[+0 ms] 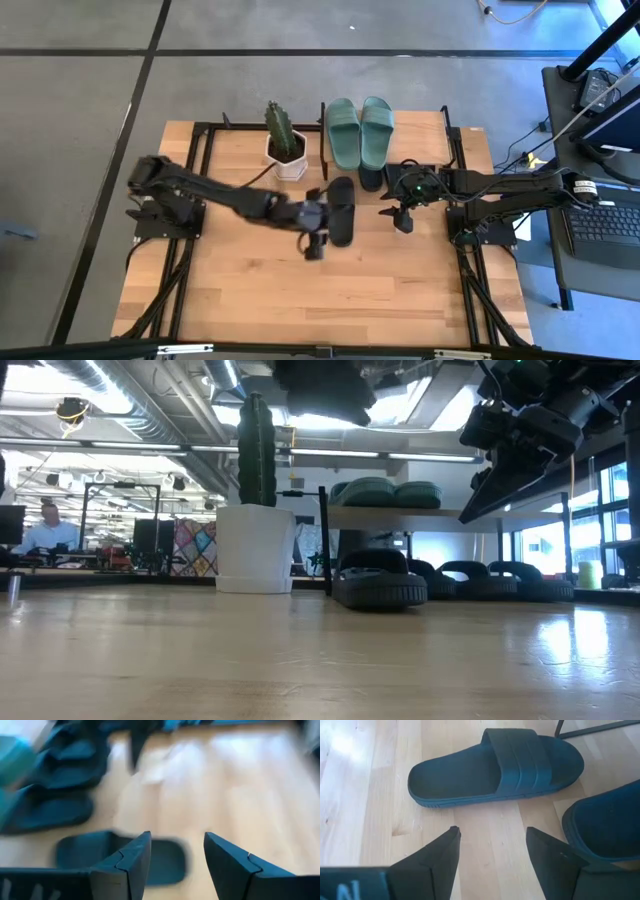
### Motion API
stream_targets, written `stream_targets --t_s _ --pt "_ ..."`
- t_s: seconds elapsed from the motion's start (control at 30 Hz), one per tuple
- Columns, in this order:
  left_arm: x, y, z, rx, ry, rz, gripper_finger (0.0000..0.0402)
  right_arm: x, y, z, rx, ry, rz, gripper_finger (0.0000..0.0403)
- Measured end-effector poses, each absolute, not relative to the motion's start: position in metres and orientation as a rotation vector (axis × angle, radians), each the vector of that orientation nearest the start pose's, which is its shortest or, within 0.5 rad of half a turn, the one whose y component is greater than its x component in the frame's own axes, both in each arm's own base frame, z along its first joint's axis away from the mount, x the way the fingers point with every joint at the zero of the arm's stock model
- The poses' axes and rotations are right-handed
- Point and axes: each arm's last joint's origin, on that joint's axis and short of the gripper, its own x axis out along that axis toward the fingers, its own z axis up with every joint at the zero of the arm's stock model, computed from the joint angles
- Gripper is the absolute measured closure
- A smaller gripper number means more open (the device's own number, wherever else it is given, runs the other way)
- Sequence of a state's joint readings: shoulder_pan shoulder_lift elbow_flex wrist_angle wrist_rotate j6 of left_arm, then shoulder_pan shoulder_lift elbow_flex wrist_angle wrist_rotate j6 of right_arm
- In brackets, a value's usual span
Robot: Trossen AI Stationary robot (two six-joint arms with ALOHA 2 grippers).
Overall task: Pick and place slides into the shelf
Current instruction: Put the black slipper under the shelf
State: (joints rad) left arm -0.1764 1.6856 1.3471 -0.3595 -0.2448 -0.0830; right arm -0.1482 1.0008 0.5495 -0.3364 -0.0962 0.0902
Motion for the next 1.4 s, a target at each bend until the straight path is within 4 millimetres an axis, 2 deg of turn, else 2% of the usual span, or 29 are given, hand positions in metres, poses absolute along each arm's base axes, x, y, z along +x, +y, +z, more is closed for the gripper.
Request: stream_targets --t_s 0.23,0.37,0.5,0.7,0.93,1.07,1.2,1.4 --pt "0.326 -0.093 0.223 -0.051 0.324 -0.09 0.0227 0.192 -0.026 0.206 0.165 0.762 -0.078 0.0176" --pt "0.315 -0.106 0.194 -0.133 0.262 -0.138 0.0227 0.195 -0.026 0.209 0.157 0.713 -0.075 0.0176" --pt "0.323 -0.109 0.166 -0.184 0.271 -0.083 0.0227 0.198 -0.027 0.213 0.15 0.659 -0.074 0.0176" --pt "0.352 -0.112 0.132 -0.213 0.271 -0.07 0.0227 0.2 -0.027 0.216 0.178 0.627 -0.083 0.0176" --pt "0.375 -0.117 0.113 -0.229 0.23 -0.055 0.0227 0.2 -0.027 0.215 0.199 0.628 -0.09 0.0176" --pt "0.383 -0.119 0.097 -0.236 0.246 0.015 0.0227 0.2 -0.027 0.215 0.199 0.629 -0.09 0.0176" --pt "0.386 -0.118 0.082 -0.259 0.274 0.061 0.0227 0.2 -0.027 0.215 0.199 0.632 -0.09 0.0176" --pt "0.387 -0.113 0.078 -0.253 0.278 0.101 0.0227 0.2 -0.027 0.215 0.198 0.635 -0.09 0.0176"
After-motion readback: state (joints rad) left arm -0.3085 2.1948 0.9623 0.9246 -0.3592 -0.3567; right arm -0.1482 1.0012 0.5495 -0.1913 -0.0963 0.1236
